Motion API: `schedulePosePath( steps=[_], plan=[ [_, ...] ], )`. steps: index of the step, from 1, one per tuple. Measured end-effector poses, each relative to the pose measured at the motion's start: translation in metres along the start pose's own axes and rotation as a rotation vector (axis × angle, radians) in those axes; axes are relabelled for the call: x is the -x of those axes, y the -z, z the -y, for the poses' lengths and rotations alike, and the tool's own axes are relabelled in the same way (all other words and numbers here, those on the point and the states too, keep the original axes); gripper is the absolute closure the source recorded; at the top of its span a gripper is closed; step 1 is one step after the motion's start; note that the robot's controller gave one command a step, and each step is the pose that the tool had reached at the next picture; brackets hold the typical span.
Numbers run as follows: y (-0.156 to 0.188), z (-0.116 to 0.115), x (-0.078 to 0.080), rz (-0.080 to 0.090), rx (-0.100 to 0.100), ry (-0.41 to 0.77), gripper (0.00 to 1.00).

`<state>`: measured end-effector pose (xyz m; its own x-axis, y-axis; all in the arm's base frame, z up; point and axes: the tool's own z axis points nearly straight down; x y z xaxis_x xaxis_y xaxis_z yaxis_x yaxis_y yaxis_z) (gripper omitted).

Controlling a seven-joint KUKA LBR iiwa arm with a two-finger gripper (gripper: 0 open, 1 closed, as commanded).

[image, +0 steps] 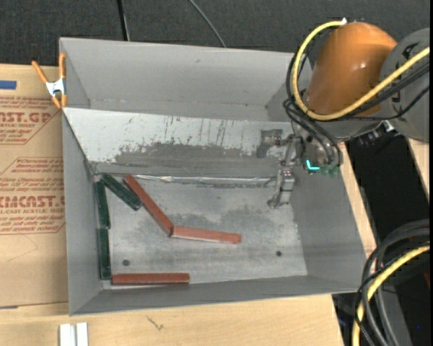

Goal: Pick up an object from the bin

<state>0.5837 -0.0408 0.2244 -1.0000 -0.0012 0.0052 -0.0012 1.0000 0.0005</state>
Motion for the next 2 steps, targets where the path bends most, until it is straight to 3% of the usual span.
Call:
schedulePosePath(
  steps=[1,2],
  plan=[
    [0.004,0.000,0.002,0.008,-0.001,0.000,0.00],
    [-0.044,-0.005,-0.006,0.014,-0.001,-0.002,0.00]
  ],
)
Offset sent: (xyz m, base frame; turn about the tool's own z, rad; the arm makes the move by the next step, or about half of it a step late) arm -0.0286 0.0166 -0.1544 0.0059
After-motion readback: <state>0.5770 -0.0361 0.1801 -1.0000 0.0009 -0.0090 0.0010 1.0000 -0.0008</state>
